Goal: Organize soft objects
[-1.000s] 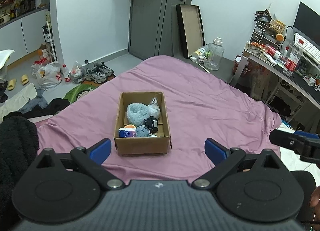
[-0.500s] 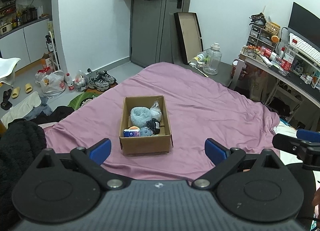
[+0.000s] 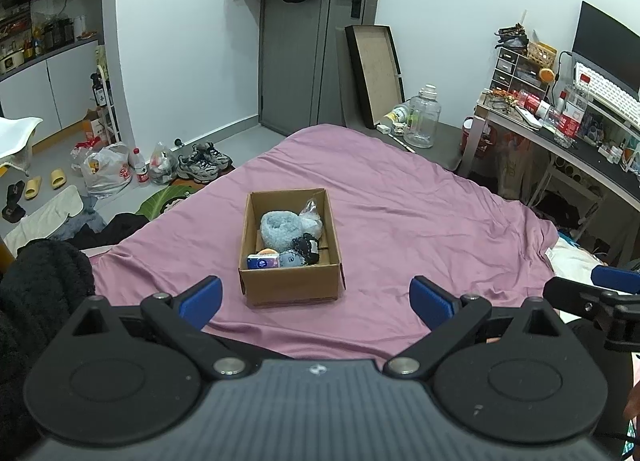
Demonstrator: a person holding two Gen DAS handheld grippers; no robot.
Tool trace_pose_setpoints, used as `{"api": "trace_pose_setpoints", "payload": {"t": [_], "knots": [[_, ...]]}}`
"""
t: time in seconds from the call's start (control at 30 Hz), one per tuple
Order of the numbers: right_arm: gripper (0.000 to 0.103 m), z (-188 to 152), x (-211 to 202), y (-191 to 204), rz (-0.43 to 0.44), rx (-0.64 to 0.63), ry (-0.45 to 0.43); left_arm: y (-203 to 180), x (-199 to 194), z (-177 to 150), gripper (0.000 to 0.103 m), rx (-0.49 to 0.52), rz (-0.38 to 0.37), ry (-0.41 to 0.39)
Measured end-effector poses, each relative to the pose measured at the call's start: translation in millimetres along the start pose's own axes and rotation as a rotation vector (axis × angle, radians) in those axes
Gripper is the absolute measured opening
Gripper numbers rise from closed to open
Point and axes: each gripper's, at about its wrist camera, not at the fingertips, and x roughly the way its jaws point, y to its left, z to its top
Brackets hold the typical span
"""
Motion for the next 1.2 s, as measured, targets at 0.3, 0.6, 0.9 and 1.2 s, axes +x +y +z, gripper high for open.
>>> {"api": "trace_pose_setpoints", "payload": {"t": [0.3, 0.6, 0.9, 1.2], "knots": [[0.103, -1.5, 2.5, -5.5, 0.026, 0.026, 0.009, 1.9, 2.8, -1.0, 0.099, -0.015, 0.008, 0.008], [0.103, -3.3, 4.1, -7.3, 0.018, 0.027, 0.017, 1.8, 7.4, -4.1, 0.099, -0.014, 0.007, 0.021], [0.103, -4.6, 7.8, -6.8, 0.015, 0.022, 0.016, 0.4, 8.6, -5.8, 0.099, -0.010, 0.006, 0.025], [0.103, -4.8, 9.6, -7.9, 0.013, 0.025, 0.022, 0.7, 9.4, -6.9, 0.099, -0.009, 0.006, 0.026]]}}
